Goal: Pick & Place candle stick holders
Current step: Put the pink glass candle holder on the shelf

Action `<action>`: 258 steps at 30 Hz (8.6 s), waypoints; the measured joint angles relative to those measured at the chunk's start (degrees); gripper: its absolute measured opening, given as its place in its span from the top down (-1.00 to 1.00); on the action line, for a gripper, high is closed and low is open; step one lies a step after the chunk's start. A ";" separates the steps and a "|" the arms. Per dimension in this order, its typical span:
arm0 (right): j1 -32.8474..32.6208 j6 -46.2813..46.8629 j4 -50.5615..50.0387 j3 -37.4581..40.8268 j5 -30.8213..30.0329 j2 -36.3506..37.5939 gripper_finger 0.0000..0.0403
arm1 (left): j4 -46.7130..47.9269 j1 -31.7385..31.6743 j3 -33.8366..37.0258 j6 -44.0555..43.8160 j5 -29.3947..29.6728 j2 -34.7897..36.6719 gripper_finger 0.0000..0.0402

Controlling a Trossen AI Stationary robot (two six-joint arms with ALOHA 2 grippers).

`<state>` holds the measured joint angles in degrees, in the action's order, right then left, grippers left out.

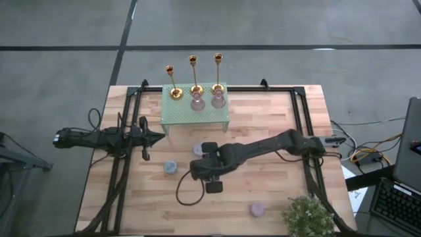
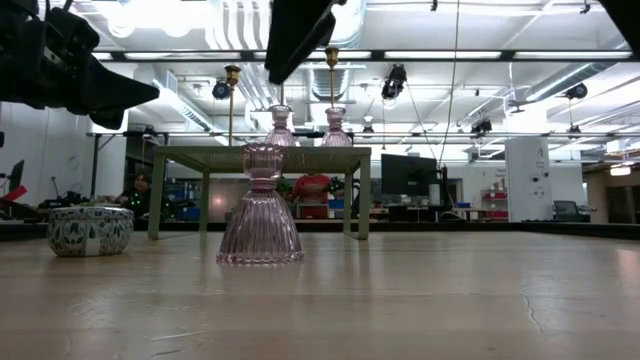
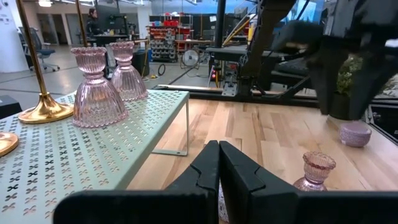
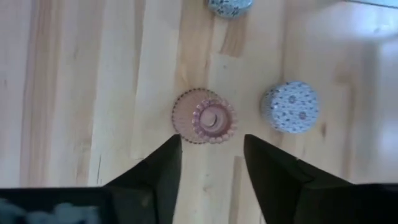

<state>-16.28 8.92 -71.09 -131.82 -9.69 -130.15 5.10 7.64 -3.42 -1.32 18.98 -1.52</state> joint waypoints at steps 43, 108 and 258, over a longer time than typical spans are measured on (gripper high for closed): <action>-4.45 3.86 64.29 88.63 -17.54 68.31 0.96 | 0.00 0.02 0.00 0.00 0.01 -0.13 0.94; 0.05 3.85 76.85 131.31 -13.21 107.06 0.96 | 0.00 0.01 0.00 0.00 0.00 -0.13 0.94; 0.08 3.94 75.92 131.29 -12.79 106.81 0.96 | 48.03 19.05 -74.37 -14.34 12.88 -85.30 0.85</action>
<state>-16.21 12.86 4.83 -0.54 -22.48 -23.33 53.13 26.69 -77.79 -15.67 31.86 -86.82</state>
